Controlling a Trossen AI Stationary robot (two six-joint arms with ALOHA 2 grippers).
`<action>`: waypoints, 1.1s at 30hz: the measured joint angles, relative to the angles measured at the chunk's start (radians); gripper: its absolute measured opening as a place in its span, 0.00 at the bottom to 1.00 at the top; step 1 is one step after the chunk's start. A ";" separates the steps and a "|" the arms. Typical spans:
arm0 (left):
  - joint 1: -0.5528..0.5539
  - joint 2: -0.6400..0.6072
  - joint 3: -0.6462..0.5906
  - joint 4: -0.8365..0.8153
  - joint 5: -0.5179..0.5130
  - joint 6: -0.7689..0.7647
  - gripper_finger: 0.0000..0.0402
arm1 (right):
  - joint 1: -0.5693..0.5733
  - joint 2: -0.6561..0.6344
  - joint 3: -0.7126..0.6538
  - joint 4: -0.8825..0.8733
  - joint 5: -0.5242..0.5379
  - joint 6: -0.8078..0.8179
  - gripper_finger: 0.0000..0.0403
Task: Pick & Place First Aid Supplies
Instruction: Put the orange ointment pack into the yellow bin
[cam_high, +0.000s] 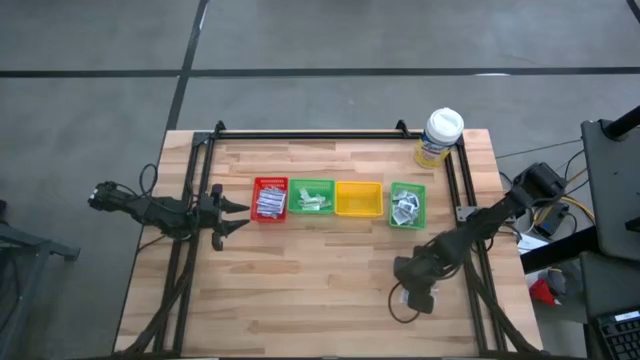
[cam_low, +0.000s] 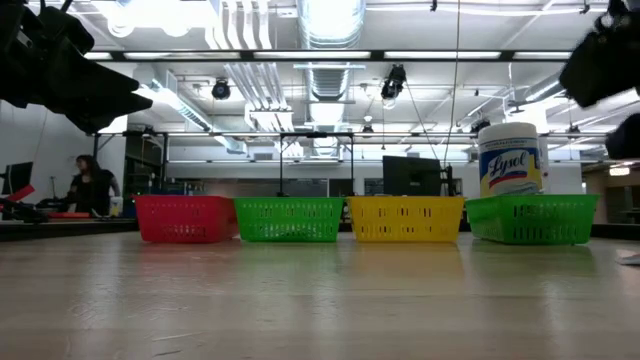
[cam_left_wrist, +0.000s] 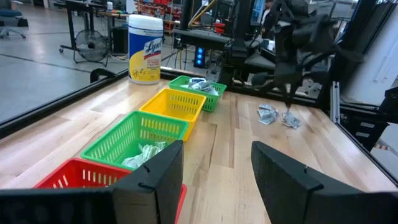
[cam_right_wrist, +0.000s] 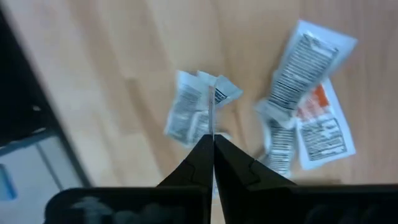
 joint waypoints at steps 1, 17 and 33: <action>0.000 0.000 0.000 0.000 0.000 0.000 0.47 | 0.000 -0.010 0.009 0.000 0.000 0.000 0.02; 0.000 0.000 0.000 0.000 0.000 0.000 0.47 | 0.000 -0.190 0.127 0.267 0.402 -0.470 0.02; 0.000 0.000 0.000 0.000 0.000 0.000 0.47 | -0.082 -0.149 0.127 0.290 1.014 -0.873 0.02</action>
